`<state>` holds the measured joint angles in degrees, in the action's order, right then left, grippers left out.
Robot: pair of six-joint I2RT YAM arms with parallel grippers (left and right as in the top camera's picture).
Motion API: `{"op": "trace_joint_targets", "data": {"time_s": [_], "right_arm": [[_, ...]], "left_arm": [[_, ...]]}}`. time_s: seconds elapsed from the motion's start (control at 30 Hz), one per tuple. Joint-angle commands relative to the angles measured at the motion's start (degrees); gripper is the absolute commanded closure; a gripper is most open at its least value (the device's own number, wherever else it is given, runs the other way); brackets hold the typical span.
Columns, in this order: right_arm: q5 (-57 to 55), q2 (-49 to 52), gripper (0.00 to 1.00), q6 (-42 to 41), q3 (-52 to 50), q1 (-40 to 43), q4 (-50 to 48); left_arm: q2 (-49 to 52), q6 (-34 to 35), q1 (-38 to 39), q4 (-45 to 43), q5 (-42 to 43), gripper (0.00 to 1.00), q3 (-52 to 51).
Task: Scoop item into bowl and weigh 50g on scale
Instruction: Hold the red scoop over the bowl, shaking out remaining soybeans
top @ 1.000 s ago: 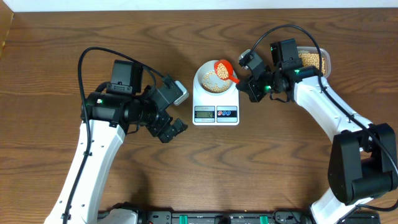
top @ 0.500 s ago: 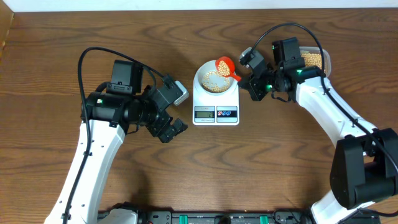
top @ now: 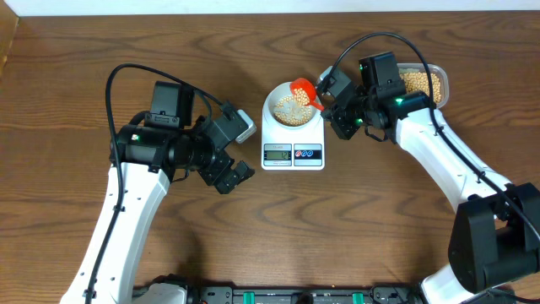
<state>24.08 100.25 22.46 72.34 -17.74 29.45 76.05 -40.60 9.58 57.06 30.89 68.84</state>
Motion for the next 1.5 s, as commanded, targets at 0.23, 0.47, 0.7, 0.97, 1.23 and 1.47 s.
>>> {"op": "trace_joint_targets", "data": {"time_s": [0.23, 0.47, 0.7, 0.97, 1.23, 1.47], "right_arm": [[-1.3, -1.2, 0.99, 1.4, 1.4, -0.7, 0.1], [-1.3, -1.2, 0.99, 1.4, 1.4, -0.7, 0.1], [-1.3, -1.2, 0.99, 1.4, 1.4, -0.7, -0.1], [-1.5, -1.2, 0.99, 2.9, 1.4, -0.7, -1.0], [-1.5, -1.2, 0.99, 2.9, 1.4, -0.7, -1.4], [-1.5, -1.2, 0.99, 3.7, 1.4, -0.7, -1.4]], "left_arm": [[-0.8, -0.7, -0.3, 0.3, -0.5, 0.02, 0.8], [-0.8, -0.7, -0.3, 0.3, -0.5, 0.02, 0.8], [-0.8, -0.7, -0.3, 0.3, -0.5, 0.02, 0.8], [-0.8, -0.7, -0.3, 0.3, -0.5, 0.02, 0.8], [-0.8, -0.7, -0.3, 0.3, -0.5, 0.02, 0.8], [-0.8, -0.7, -0.3, 0.3, -0.5, 0.02, 0.8]]}}
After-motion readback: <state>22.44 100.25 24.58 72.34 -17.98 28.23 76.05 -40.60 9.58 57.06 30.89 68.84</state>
